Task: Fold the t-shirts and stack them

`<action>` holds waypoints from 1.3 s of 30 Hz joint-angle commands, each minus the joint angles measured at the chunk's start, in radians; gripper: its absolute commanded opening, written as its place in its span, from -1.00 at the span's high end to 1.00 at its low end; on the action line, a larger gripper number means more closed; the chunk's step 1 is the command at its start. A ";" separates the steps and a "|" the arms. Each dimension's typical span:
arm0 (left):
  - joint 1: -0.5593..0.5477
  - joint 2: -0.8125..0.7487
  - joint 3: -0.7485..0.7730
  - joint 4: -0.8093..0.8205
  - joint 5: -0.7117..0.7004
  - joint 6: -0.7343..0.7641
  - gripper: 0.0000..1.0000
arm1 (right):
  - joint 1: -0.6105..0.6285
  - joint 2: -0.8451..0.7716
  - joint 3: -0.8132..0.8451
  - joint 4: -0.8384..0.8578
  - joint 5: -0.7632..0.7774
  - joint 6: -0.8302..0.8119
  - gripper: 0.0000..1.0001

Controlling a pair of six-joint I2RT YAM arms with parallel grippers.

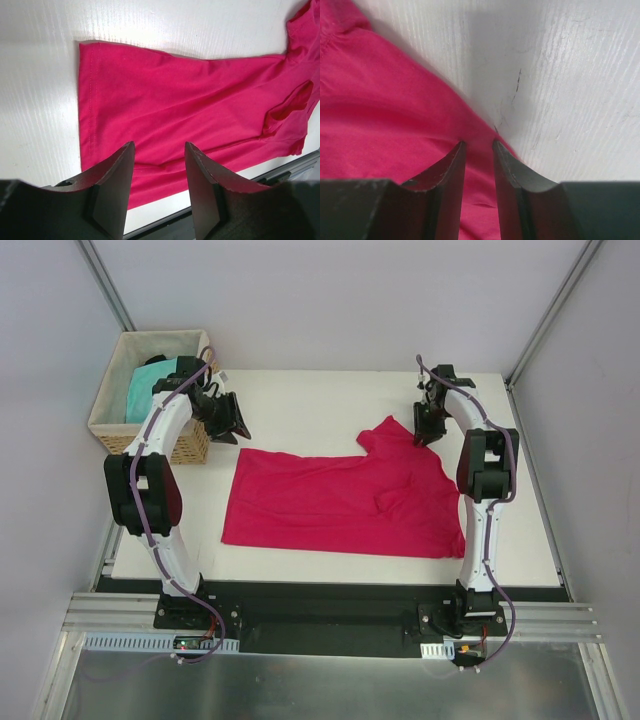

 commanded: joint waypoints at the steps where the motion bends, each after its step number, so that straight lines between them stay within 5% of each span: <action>1: 0.007 0.006 0.039 -0.033 0.023 0.018 0.13 | 0.005 0.017 0.038 -0.037 0.012 -0.010 0.36; 39: 0.007 0.045 0.062 -0.034 0.067 0.012 0.32 | -0.007 -0.046 0.052 -0.010 0.051 -0.031 0.38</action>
